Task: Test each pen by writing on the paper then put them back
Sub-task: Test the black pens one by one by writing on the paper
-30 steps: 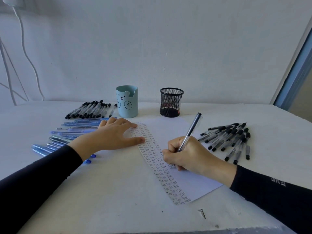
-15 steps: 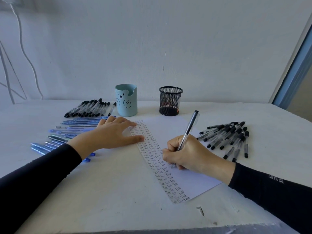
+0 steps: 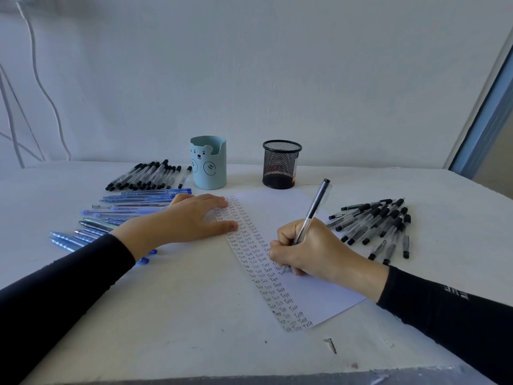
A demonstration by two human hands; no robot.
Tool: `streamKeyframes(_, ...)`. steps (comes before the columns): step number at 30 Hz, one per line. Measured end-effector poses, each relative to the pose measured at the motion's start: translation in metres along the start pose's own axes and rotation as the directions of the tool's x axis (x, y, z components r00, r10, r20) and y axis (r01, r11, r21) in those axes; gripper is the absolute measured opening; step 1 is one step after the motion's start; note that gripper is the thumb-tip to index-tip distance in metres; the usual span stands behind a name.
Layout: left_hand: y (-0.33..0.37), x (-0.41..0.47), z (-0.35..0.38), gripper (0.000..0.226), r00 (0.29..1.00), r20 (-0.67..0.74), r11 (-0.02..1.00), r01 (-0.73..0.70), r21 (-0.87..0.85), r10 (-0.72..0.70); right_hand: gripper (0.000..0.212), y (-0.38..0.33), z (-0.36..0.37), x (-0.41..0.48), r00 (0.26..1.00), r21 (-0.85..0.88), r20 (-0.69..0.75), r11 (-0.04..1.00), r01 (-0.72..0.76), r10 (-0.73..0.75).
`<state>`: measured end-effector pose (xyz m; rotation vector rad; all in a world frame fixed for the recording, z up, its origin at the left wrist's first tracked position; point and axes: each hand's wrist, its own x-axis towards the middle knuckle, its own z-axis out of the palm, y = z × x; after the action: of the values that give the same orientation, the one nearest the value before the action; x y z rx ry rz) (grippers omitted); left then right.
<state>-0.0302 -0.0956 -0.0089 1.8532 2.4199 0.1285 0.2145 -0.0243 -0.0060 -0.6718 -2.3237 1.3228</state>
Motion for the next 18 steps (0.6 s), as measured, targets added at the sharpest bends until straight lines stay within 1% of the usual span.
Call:
streamKeyframes(6, -0.0003, 0.0011, 0.0000, 0.133, 1.000, 0.008, 1.000, 0.002, 0.001, -0.002, 0.050, 0.0013, -0.0009, 0.0003, 1.000, -0.012, 0.007, 1.000, 0.009, -0.009)
streamKeyframes(8, -0.0010, 0.0013, 0.0001, 0.130, 1.000, 0.012, 1.000, 0.000, 0.003, 0.000, 0.052, 0.0028, -0.0014, 0.0013, 1.000, 0.001, 0.004, 1.000, 0.013, -0.013)
streamKeyframes(12, -0.0005, 0.0013, 0.0002, 0.120, 1.000, 0.015, 1.000, -0.002, 0.008, 0.001, 0.052, 0.0022, -0.0016, 0.0010, 1.000, -0.025, 0.006, 0.999, 0.027, -0.027)
streamKeyframes(16, -0.0020, 0.0024, 0.0009, 0.123, 1.000, 0.018, 1.000, -0.002, 0.008, 0.002, 0.053, 0.0055, -0.0012, 0.0024, 0.999, -0.023, -0.007, 0.999, 0.041, -0.041)
streamKeyframes(18, -0.0016, 0.0027, 0.0008, 0.121, 1.000, 0.017, 1.000, 0.000, 0.012, 0.000, 0.053, 0.0077, -0.0013, 0.0032, 0.999, -0.031, -0.006, 0.998, 0.048, -0.049)
